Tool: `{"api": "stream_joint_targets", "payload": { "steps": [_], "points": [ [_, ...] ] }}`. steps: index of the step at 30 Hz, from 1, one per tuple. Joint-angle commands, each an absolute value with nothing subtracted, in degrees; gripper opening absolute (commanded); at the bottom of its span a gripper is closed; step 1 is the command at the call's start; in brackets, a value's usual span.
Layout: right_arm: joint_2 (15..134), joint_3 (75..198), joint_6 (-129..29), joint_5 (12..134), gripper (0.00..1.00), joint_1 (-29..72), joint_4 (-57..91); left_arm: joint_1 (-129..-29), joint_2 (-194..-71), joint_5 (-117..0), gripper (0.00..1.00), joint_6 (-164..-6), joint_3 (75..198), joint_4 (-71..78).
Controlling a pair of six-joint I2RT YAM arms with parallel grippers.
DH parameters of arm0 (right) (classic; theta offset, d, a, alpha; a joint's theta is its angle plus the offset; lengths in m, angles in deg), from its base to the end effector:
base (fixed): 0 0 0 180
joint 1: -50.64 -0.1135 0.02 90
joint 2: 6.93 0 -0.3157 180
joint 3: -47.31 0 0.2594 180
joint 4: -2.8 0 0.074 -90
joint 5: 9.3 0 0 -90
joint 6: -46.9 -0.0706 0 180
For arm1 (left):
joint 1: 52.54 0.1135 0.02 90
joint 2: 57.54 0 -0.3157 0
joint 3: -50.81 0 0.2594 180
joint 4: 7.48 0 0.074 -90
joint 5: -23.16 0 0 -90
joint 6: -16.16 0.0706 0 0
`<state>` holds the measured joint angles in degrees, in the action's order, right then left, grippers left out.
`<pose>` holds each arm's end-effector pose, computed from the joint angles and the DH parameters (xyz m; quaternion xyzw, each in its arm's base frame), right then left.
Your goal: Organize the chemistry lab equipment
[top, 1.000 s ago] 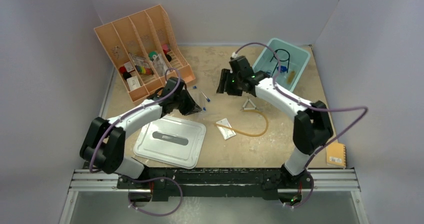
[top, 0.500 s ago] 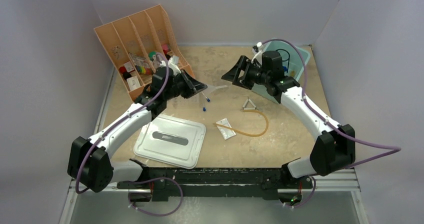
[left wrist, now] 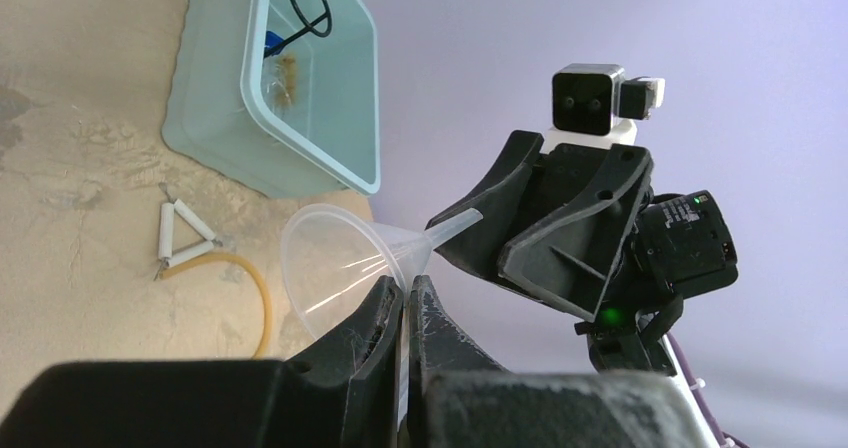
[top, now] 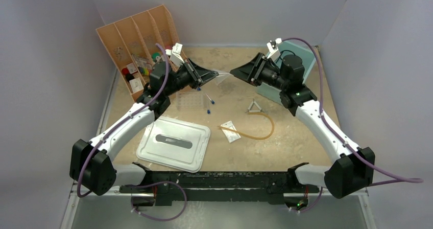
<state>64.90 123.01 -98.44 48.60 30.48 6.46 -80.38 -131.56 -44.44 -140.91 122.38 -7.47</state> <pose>0.2820 0.1435 0.4315 0.0183 0.7058 0.5711 0.4188 0.2805 -0.1786 0.3999 -0.1112 0.7124 -0.5948 0.3555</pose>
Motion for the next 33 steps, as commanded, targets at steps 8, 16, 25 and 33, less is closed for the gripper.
{"api": "stream_joint_targets", "payload": {
  "steps": [8,16,25,33],
  "points": [
    [64.8,124.1,-100.2,49.1,0.2,31.1,3.5,-80.5,-130.4,-43.8,0.0,-140.6,123.6,-10.8],
    [65.4,126.1,-96.8,51.8,0.0,31.9,7.5,-80.4,-130.7,-45.1,0.08,-139.3,123.2,-8.6],
    [67.4,135.5,-81.5,63.3,0.0,33.6,22.2,-78.2,-132.8,-45.5,0.66,-136.8,125.5,-3.9],
    [73.0,149.3,-63.3,88.7,0.0,36.9,43.2,-74.8,-134.5,-48.4,0.71,-128.1,129.4,4.8]
  ]
}}
